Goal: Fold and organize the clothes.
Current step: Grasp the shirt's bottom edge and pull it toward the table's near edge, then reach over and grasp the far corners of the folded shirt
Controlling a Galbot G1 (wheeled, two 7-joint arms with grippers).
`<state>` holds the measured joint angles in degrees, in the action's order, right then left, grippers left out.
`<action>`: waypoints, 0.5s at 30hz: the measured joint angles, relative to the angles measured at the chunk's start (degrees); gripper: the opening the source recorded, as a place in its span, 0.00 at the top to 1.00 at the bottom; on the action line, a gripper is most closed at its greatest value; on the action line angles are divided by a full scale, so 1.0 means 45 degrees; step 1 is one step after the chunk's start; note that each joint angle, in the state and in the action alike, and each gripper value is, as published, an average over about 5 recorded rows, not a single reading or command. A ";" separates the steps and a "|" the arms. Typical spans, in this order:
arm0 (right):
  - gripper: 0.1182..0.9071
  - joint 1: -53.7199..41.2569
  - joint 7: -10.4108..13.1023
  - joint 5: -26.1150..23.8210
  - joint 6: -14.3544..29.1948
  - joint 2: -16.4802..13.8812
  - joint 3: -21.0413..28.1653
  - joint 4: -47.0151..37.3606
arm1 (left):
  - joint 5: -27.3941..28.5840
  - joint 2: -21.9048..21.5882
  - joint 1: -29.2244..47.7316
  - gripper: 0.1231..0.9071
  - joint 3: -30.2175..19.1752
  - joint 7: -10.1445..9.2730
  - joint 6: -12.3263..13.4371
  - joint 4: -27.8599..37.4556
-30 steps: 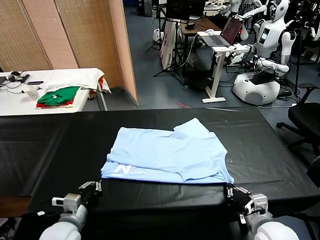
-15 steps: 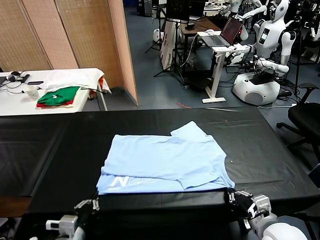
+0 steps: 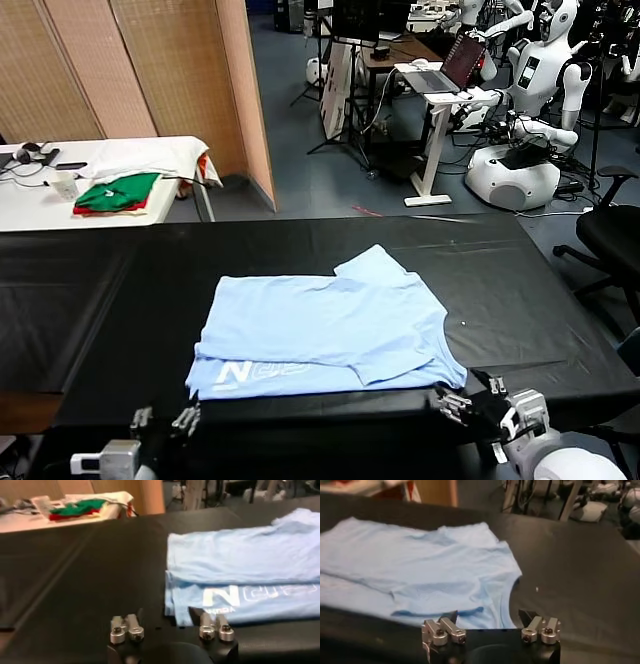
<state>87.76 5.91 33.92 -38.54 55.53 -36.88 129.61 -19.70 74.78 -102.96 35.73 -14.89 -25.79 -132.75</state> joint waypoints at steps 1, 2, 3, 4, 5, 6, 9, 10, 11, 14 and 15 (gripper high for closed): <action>0.28 -0.0471 0.0071 0.0013 -0.0025 -0.0030 0.0199 -0.0281 | -0.0359 -0.0105 0.0303 0.84 -0.0022 -0.0022 -0.0020 0.0126; 0.22 -0.0965 0.0145 0.0023 -0.0060 -0.0071 0.0433 -0.0574 | -0.0716 -0.0235 0.0632 0.75 -0.0042 0.0012 -0.0065 0.0262; 0.14 -0.1449 0.0221 0.0031 -0.0096 -0.0118 0.0688 -0.0863 | -0.1060 -0.0401 0.0984 0.68 -0.0060 0.0105 -0.0147 0.0415; 0.09 -0.1933 0.0294 0.0037 -0.0135 -0.0161 0.0966 -0.1150 | -0.1387 -0.0595 0.1338 0.61 -0.0080 0.0265 -0.0249 0.0574; 0.06 -0.2408 0.0369 0.0043 -0.0176 -0.0194 0.1259 -0.1433 | -0.1688 -0.0808 0.1675 0.51 -0.0101 0.0449 -0.0347 0.0727; 0.02 -0.2878 0.0448 0.0047 -0.0225 -0.0216 0.1564 -0.1717 | -0.1972 -0.1045 0.2008 0.44 -0.0126 0.0620 -0.0449 0.0875; 0.00 -0.4247 0.0639 0.0055 -0.0349 -0.0190 0.2506 -0.2548 | -0.2924 -0.1806 0.3019 0.20 -0.0270 0.0844 -0.0839 0.1341; 0.00 -0.4696 0.0674 0.0057 -0.0372 -0.0150 0.2820 -0.2840 | -0.3274 -0.2032 0.3376 0.14 -0.0347 0.0824 -0.0999 0.1520; 0.00 -0.5143 0.0697 0.0058 -0.0385 -0.0093 0.3135 -0.3143 | -0.3619 -0.2228 0.3768 0.08 -0.0440 0.0771 -0.1143 0.1739; 0.00 -0.6378 0.0735 0.0040 -0.0396 0.0146 0.3996 -0.4117 | -0.4481 -0.2572 0.5066 0.01 -0.0785 0.0629 -0.1348 0.2587; 0.00 -0.6763 0.0745 0.0029 -0.0395 0.0244 0.4255 -0.4466 | -0.4699 -0.2627 0.5535 0.01 -0.0918 0.0593 -0.1363 0.2937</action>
<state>57.33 9.26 34.05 -40.32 56.63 -17.74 109.51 -40.85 62.96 -78.05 31.60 -12.22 -31.92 -119.54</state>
